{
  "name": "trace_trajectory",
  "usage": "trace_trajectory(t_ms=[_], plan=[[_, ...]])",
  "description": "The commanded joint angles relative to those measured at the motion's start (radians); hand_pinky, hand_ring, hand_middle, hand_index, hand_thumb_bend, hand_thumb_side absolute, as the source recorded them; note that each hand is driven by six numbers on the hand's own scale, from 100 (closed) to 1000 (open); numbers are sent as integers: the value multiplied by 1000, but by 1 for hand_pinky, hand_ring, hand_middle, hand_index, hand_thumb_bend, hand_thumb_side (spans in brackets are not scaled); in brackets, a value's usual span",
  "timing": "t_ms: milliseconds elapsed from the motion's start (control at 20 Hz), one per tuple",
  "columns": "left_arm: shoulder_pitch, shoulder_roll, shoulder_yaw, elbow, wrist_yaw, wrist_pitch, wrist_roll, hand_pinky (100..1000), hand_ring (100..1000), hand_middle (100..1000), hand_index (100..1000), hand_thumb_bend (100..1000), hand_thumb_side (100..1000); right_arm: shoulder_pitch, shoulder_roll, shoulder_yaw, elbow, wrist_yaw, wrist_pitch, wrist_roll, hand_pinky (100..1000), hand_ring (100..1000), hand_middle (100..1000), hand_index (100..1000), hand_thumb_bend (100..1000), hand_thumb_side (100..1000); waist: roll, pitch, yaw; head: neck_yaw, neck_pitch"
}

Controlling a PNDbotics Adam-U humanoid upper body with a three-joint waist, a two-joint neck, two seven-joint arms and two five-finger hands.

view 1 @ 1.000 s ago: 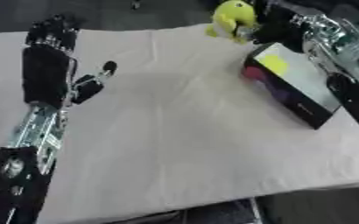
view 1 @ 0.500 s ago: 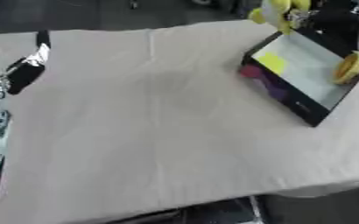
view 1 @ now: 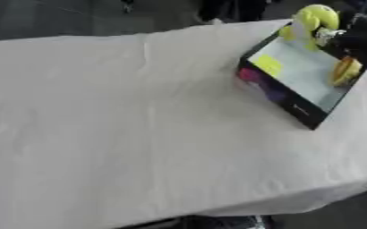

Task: Pick up the objects with one hand, pass them to the other hand, and then place them into the box on the other side of the table.

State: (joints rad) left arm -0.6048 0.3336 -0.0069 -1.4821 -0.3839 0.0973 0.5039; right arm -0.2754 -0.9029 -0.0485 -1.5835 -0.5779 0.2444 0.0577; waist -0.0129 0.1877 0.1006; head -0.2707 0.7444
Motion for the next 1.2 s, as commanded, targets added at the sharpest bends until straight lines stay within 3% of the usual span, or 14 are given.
trace_trajectory(t_ms=[50,550,750,800,850,950,1150,1200], plan=[[-7,29,19,-36,55,4,9,747,675,731,794,331,562,-4,-51,-19,49,15,-42,23,1000,955,621,697,100,170,1,-9,4,-7,-19],[6,32,32,-92,95,3,36,746,672,728,791,332,576,11,-48,-37,164,81,-129,26,1000,964,654,721,100,101,-5,25,24,9,-41],[10,35,35,-101,97,1,41,746,672,728,791,334,576,21,-46,-49,181,158,-165,-5,1000,1000,789,837,100,100,-4,32,24,18,-42],[12,36,36,-101,97,2,42,746,673,728,791,334,575,23,-48,-53,182,183,-175,-16,1000,1000,860,905,100,100,-4,33,24,20,-42],[14,37,37,-101,97,3,44,746,673,728,791,334,575,25,-49,-57,183,212,-186,-32,1000,1000,877,922,100,100,-3,33,23,20,-42],[16,37,39,-102,97,4,46,746,672,729,791,337,570,32,-50,-66,186,268,-205,-65,1000,1000,993,1000,100,100,-3,34,22,23,-40],[18,38,42,-100,91,6,50,746,672,729,791,339,567,42,-50,-77,194,381,-231,-122,1000,1000,1000,1000,100,100,-1,34,20,28,-40],[19,38,43,-100,91,7,52,746,672,729,791,340,567,44,-49,-79,196,409,-237,-132,1000,1000,1000,1000,100,162,0,34,20,29,-40]])
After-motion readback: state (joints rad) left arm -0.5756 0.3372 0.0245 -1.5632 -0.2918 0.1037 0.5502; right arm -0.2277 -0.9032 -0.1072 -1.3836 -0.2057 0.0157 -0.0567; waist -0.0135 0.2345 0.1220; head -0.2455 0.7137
